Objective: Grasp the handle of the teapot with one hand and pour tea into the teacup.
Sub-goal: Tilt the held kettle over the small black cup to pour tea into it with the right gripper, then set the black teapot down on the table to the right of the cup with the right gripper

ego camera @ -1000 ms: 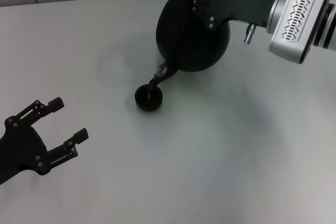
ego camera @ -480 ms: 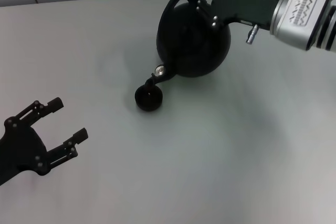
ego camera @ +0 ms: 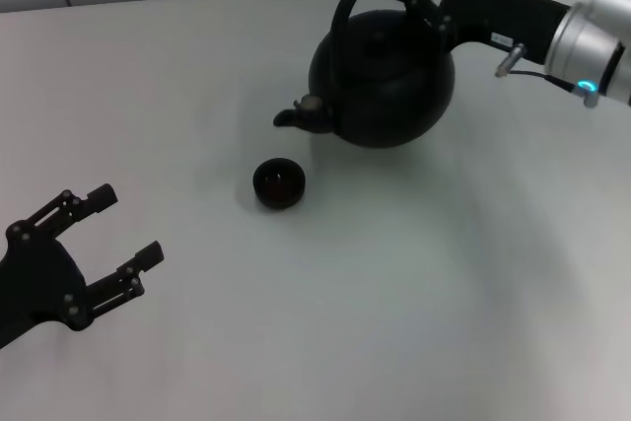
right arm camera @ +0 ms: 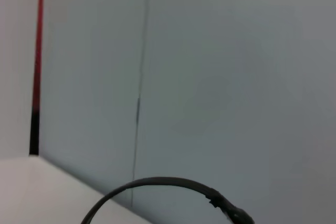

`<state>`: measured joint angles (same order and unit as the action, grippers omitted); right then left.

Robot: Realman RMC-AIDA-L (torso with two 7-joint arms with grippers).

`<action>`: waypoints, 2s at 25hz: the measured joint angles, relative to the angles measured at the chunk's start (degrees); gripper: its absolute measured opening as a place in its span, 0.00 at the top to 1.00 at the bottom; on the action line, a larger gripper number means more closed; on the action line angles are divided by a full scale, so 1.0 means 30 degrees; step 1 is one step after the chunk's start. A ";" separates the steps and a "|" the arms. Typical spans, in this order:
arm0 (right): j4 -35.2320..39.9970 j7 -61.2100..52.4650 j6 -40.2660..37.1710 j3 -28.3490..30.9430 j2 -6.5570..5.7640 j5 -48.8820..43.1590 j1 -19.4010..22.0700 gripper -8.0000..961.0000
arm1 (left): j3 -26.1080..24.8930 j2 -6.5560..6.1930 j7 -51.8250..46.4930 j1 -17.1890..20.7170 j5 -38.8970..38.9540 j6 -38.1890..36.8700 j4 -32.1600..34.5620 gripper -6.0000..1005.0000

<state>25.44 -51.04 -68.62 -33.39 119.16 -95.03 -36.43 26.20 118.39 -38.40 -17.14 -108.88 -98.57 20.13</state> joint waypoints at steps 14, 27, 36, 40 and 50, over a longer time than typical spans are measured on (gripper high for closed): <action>-0.0023 -0.0299 -0.0395 0.0164 -0.0008 0.3212 0.1976 0.91 | 0.0144 -0.0033 0.0027 -0.0092 -0.0002 -0.0103 0.0000 0.20; -0.1170 0.0771 -0.1237 0.0660 0.0024 0.5012 0.3726 0.90 | 0.0145 -0.0058 0.0030 -0.0188 -0.0002 -0.0090 0.0070 0.20; -0.3464 0.3798 -0.1259 0.1222 0.0018 0.5552 0.3901 0.90 | 0.0145 -0.0064 0.0031 -0.0264 -0.0002 -0.0098 0.0073 0.20; -0.4721 0.5968 -0.1231 0.2236 0.0026 0.5567 0.3857 0.90 | 0.0145 -0.0065 0.0030 -0.0276 -0.0001 -0.0099 0.0102 0.20; -0.5332 0.7413 -0.0929 0.2795 0.0035 0.5577 0.3657 0.90 | 0.0037 -0.0065 0.0029 -0.0294 -0.0002 -0.0083 0.0043 0.20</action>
<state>9.44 -28.80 -71.41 -25.01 119.26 -78.30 -25.46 26.31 118.19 -38.32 -18.02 -108.89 -98.82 20.26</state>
